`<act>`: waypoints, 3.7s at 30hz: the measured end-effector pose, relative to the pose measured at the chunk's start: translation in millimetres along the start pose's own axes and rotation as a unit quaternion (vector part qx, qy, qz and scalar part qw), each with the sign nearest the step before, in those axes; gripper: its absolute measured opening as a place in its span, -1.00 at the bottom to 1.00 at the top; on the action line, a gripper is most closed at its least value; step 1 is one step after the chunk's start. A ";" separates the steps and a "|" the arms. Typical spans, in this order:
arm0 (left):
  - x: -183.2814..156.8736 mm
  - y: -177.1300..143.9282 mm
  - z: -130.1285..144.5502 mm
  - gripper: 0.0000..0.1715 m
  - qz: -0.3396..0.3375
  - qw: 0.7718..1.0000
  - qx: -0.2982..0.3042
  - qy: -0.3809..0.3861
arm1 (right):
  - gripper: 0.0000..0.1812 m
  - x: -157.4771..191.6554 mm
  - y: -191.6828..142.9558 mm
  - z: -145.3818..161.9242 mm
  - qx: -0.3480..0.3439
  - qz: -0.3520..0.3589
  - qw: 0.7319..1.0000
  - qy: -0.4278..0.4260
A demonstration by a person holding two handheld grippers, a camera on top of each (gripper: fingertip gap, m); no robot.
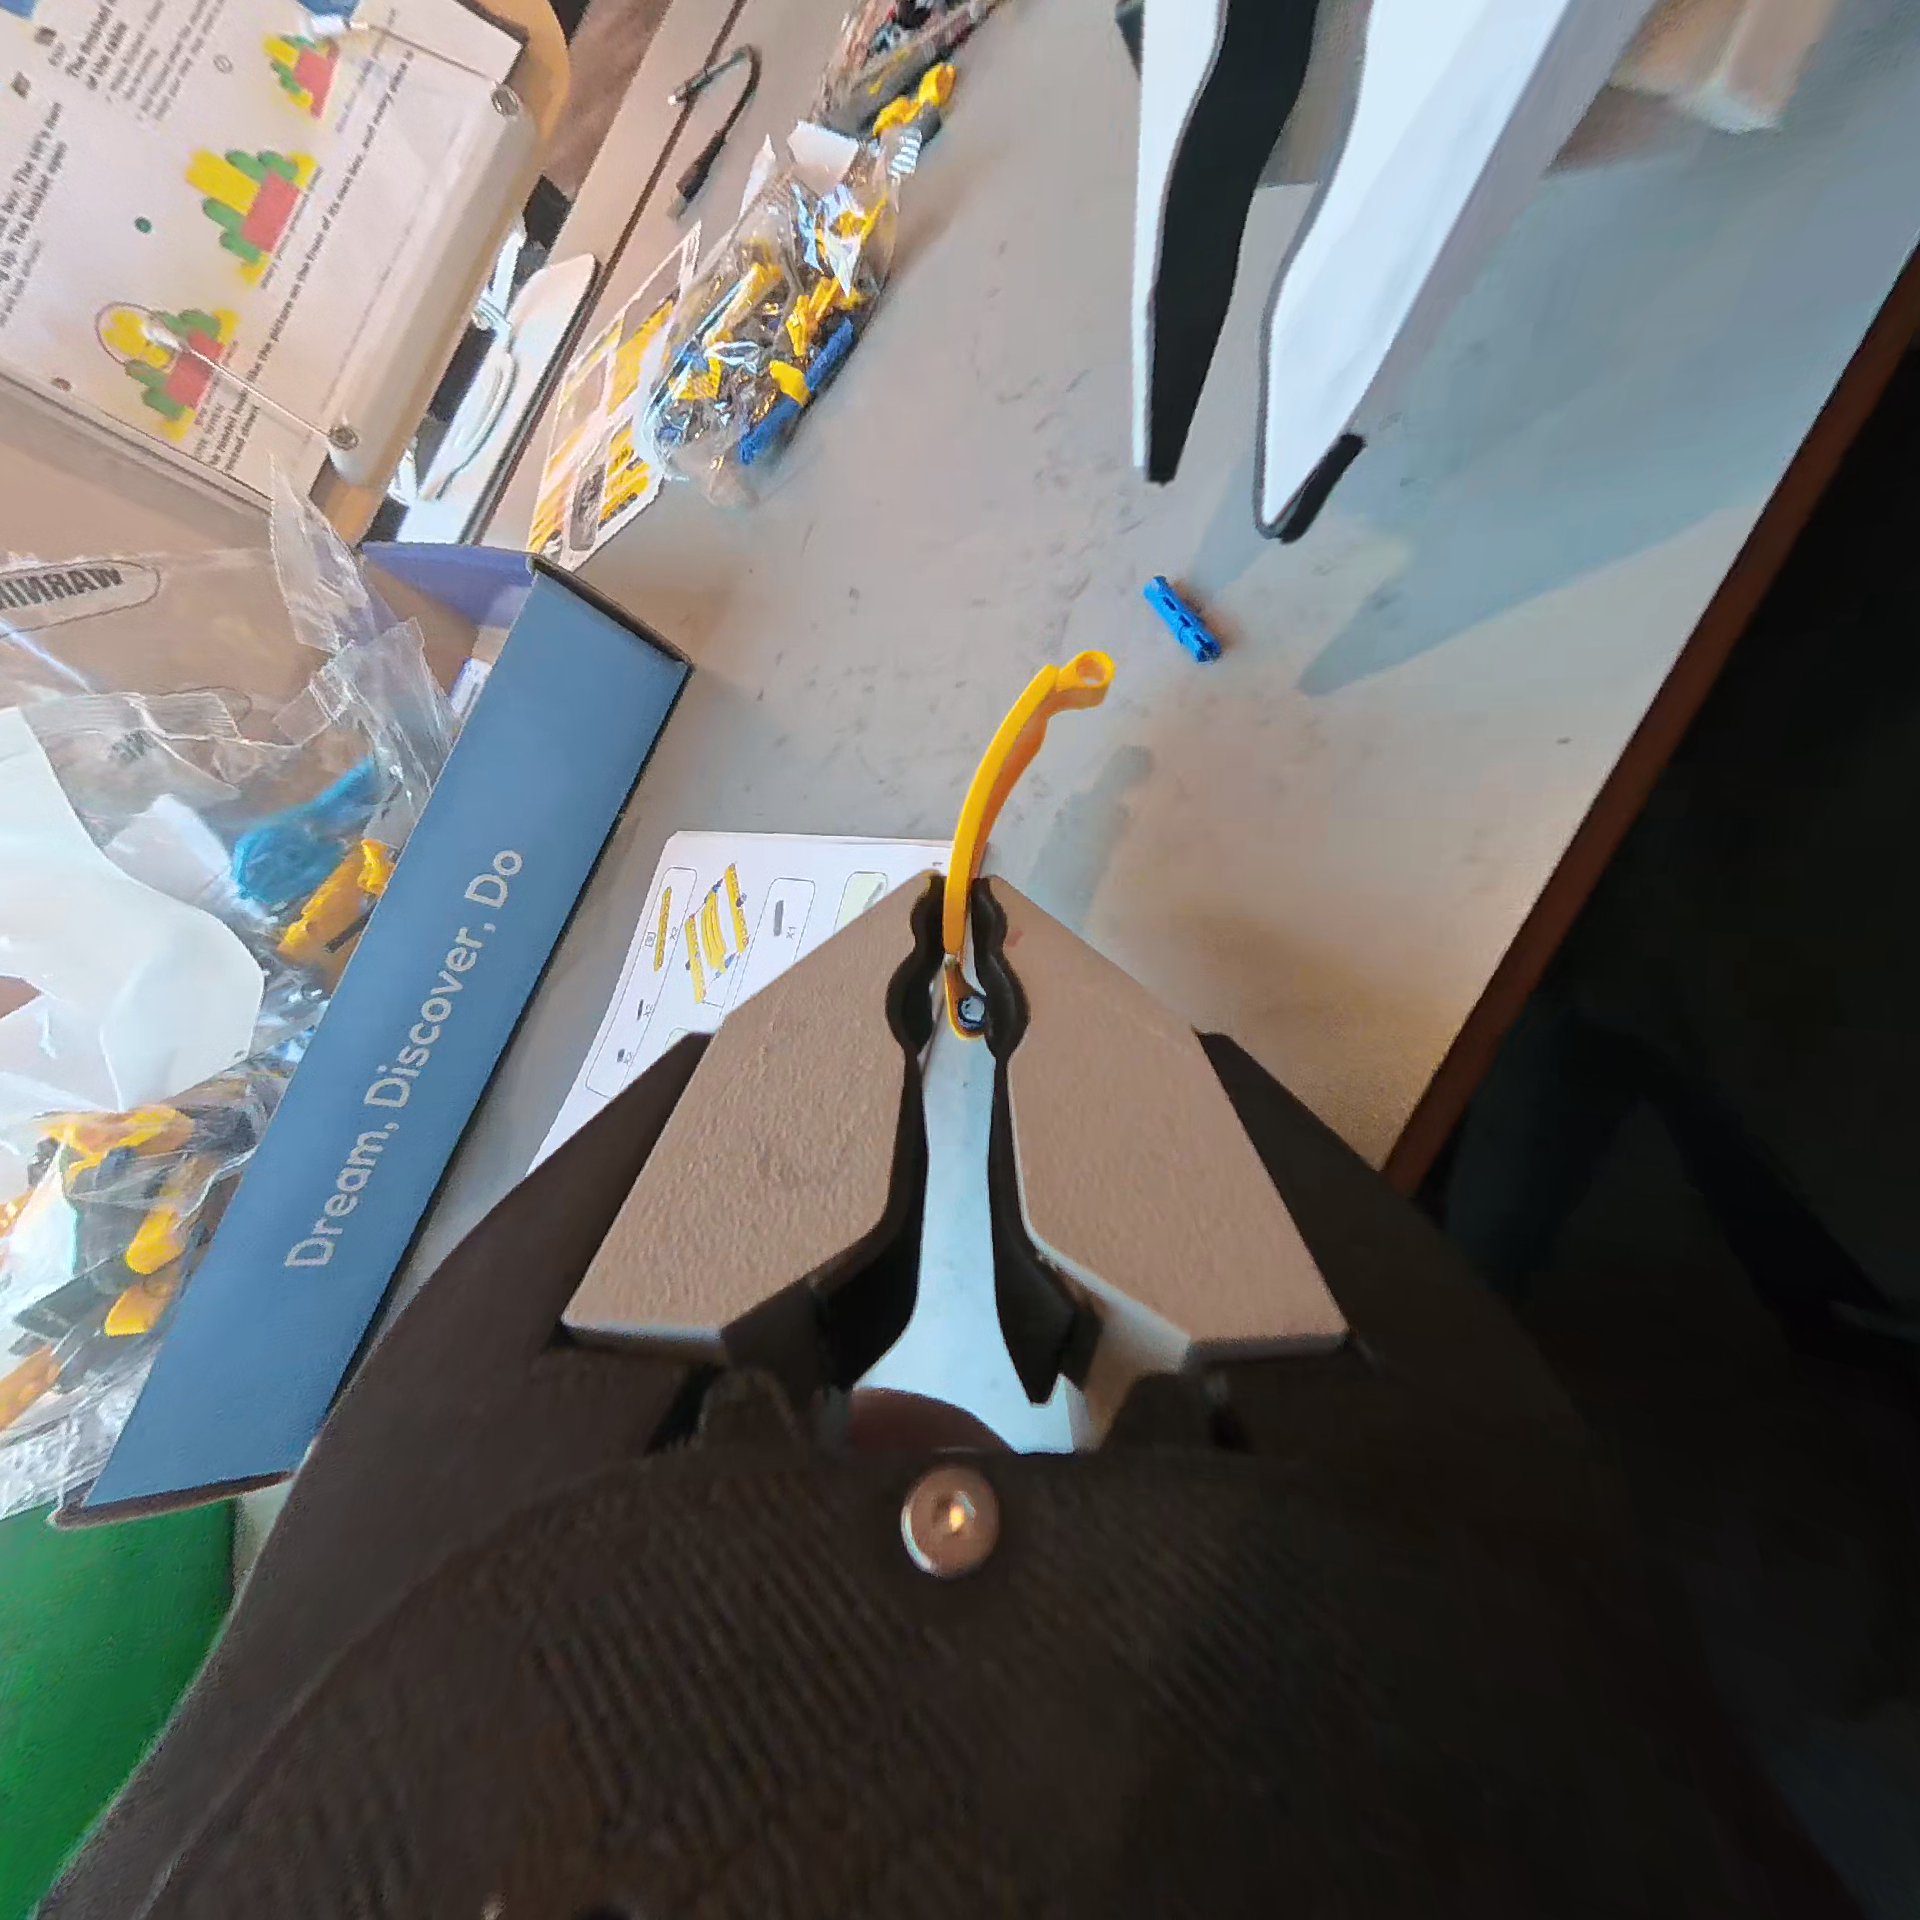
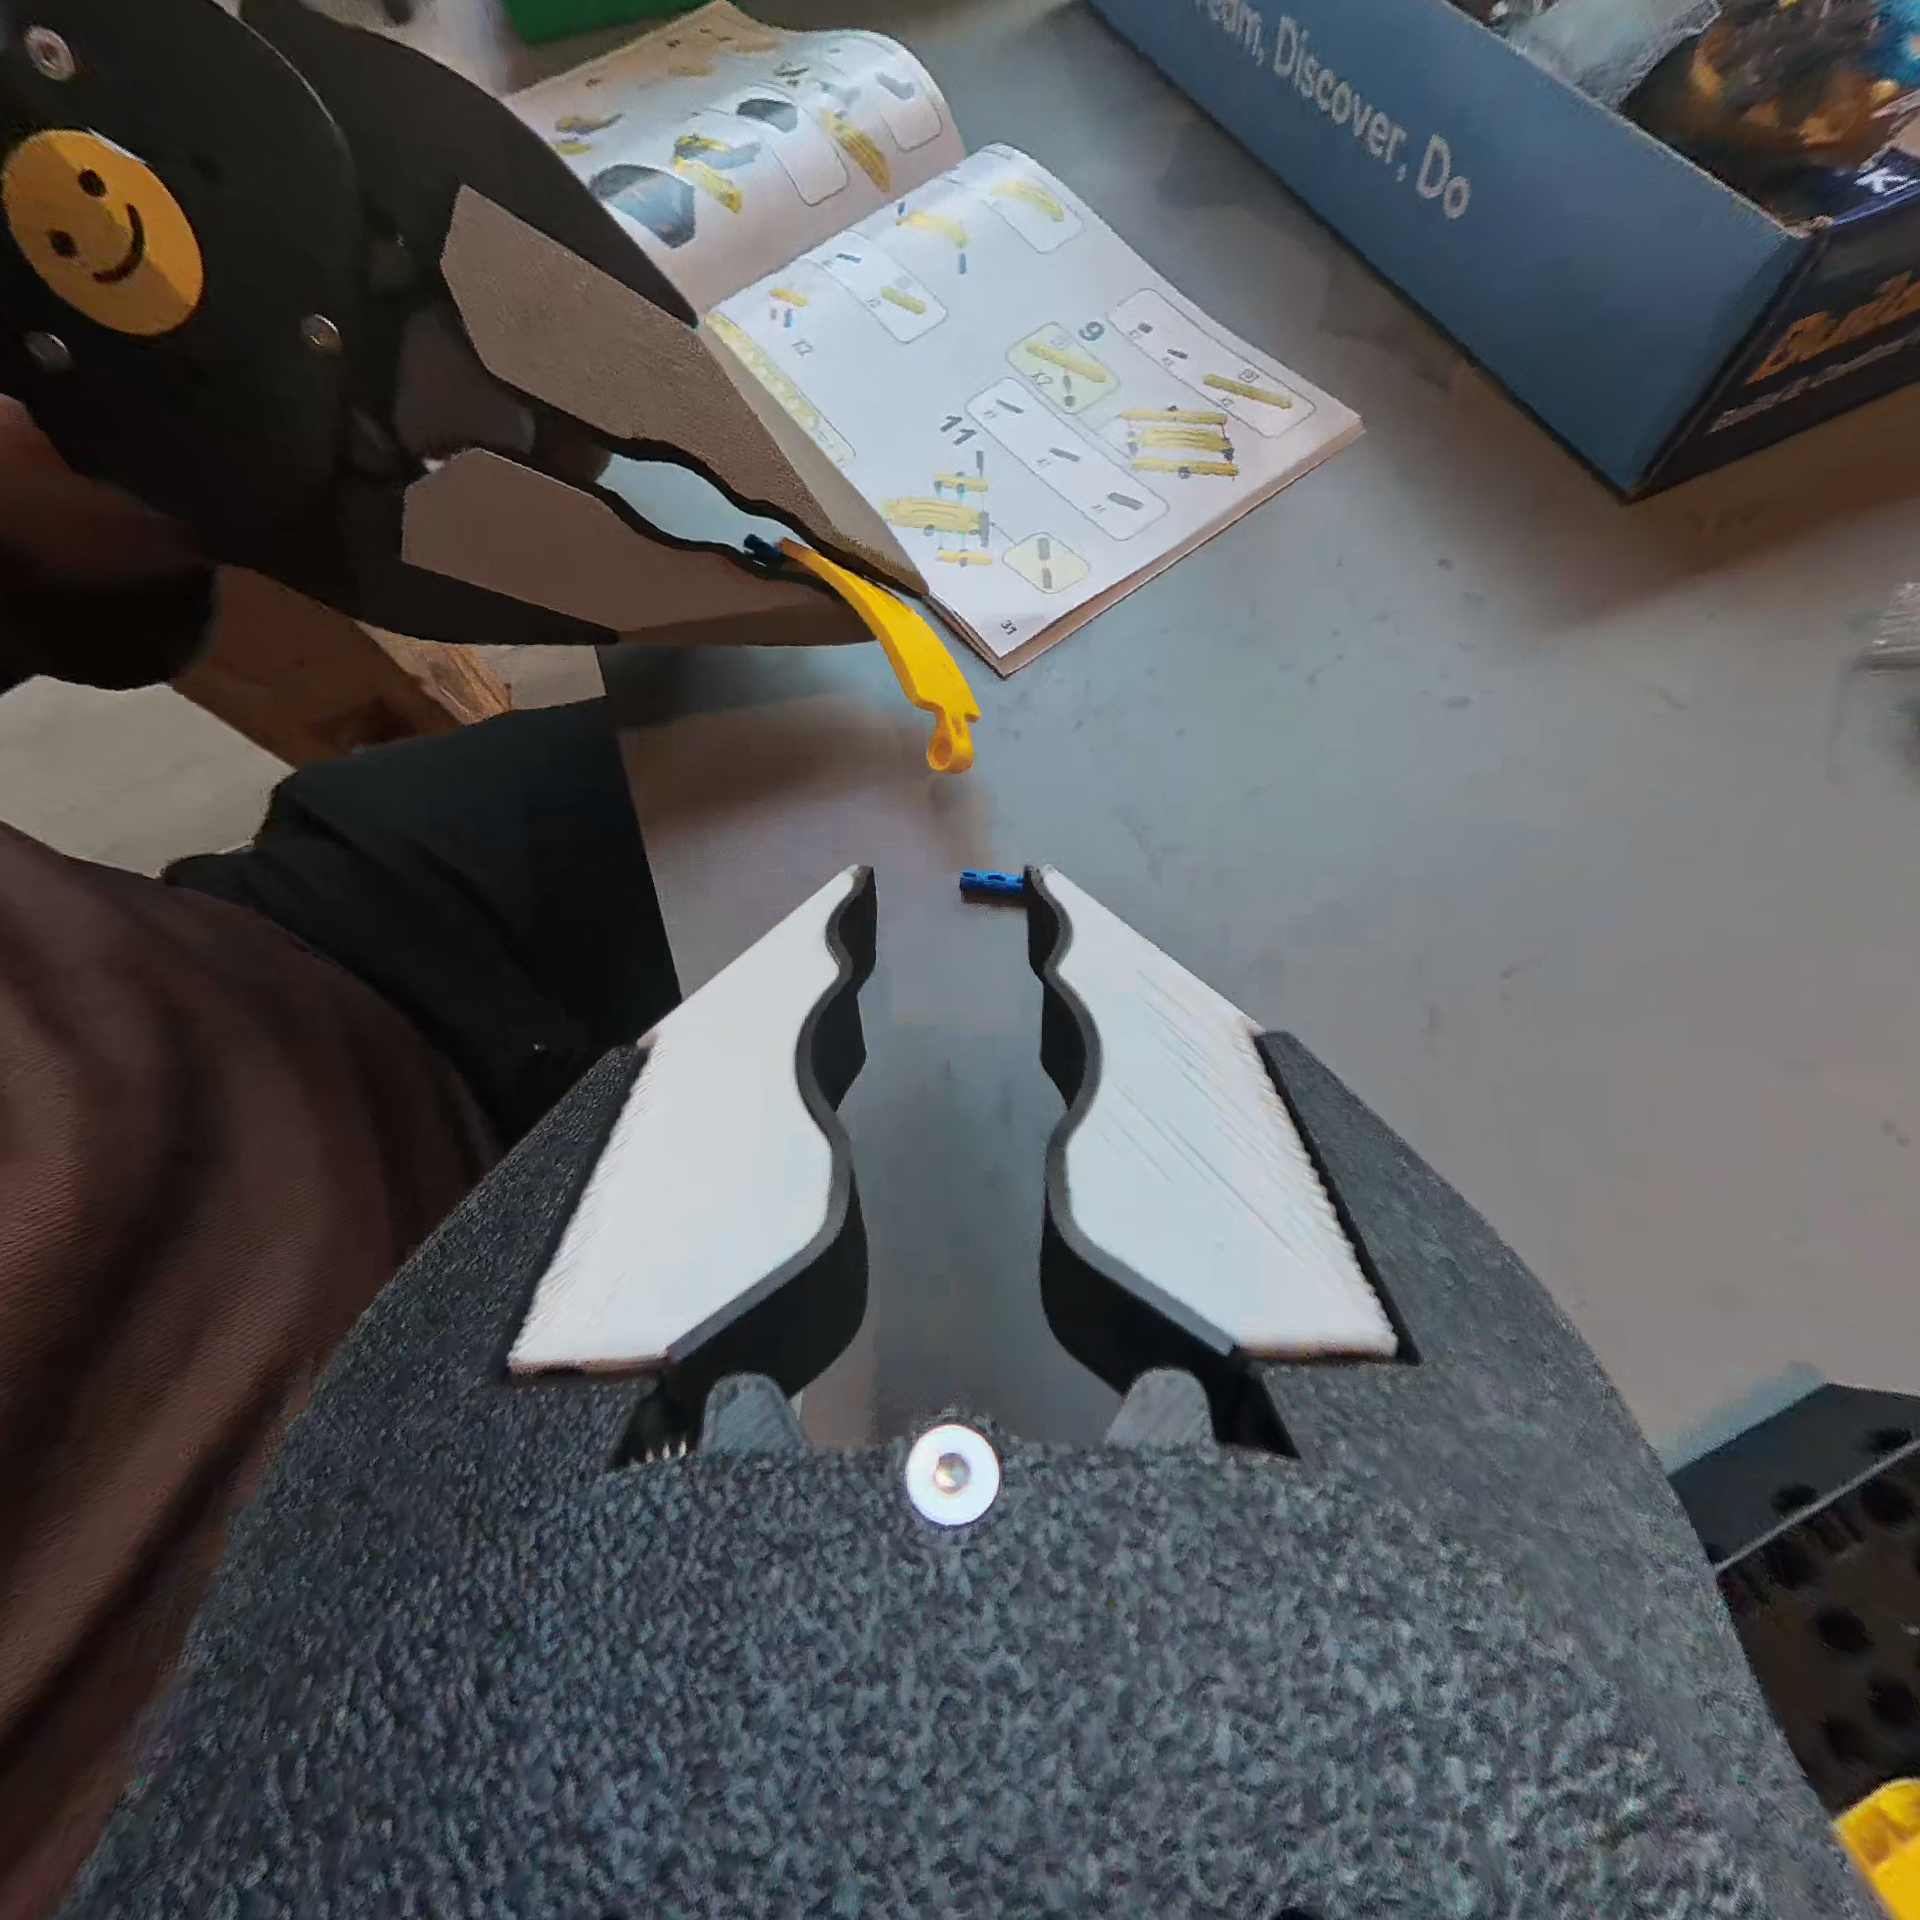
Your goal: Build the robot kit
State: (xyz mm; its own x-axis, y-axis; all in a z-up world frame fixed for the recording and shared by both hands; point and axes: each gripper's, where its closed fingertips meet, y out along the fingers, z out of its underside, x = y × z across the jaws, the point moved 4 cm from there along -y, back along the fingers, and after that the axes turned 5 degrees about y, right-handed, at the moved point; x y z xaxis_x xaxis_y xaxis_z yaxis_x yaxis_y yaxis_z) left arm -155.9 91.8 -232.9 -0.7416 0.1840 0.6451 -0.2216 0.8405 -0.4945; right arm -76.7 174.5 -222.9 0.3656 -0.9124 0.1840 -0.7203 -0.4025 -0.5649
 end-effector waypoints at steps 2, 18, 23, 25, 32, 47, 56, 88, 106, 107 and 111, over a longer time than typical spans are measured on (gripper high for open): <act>-2.4 1.3 -0.3 -0.99 -0.004 1.000 0.004 0.017 | -0.69 -0.2 3.0 6.1 0.017 0.023 0.999 -0.024; -10.7 -0.8 -6.1 -0.71 -0.005 0.999 -0.005 0.032 | -0.76 5.5 14.6 6.0 0.035 0.052 0.995 -0.084; -12.8 -13.2 -6.9 -0.44 0.066 0.997 -0.030 0.002 | -0.76 4.4 15.8 5.8 0.037 0.042 0.996 -0.074; -15.9 -17.1 -5.2 -0.42 0.087 0.996 -0.033 0.011 | -0.76 6.4 14.9 4.8 0.031 0.033 0.996 -0.077; -5.0 -26.1 9.6 -0.44 0.112 0.993 -0.017 -0.020 | -0.76 6.9 14.5 4.8 0.030 0.021 0.997 -0.072; 12.0 -30.4 37.1 -0.44 0.131 0.988 -0.005 -0.081 | -0.77 -8.5 12.6 5.0 0.035 0.030 0.998 -0.042; -1.0 -28.4 33.0 -0.62 0.172 0.980 -0.031 -0.100 | -0.76 -5.9 15.1 2.4 0.032 0.020 0.997 -0.061; -18.0 -15.3 6.7 -0.55 0.209 0.967 -0.046 -0.138 | -0.75 -3.6 25.5 3.2 0.055 0.021 0.997 0.042; -14.5 -25.0 5.2 -0.48 0.223 0.958 -0.089 -0.158 | -0.73 -16.0 6.0 9.4 0.051 -0.007 0.999 -0.010; -13.9 -25.8 5.0 -0.45 0.232 0.954 -0.094 -0.165 | -0.73 -17.7 5.5 8.4 0.047 -0.007 0.999 -0.010; -6.8 -31.0 3.5 -0.43 0.269 0.931 -0.125 -0.212 | -0.72 -22.9 6.2 6.5 0.045 -0.017 0.999 -0.013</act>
State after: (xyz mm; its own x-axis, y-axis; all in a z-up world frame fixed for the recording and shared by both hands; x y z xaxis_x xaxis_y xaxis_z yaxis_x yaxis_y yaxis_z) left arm -146.2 62.8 -224.0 -0.8981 0.4388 0.0288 0.3689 0.7875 -0.4938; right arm -85.8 193.3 -235.8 0.4047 -0.8960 0.1830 -0.6516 -0.4229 -0.6297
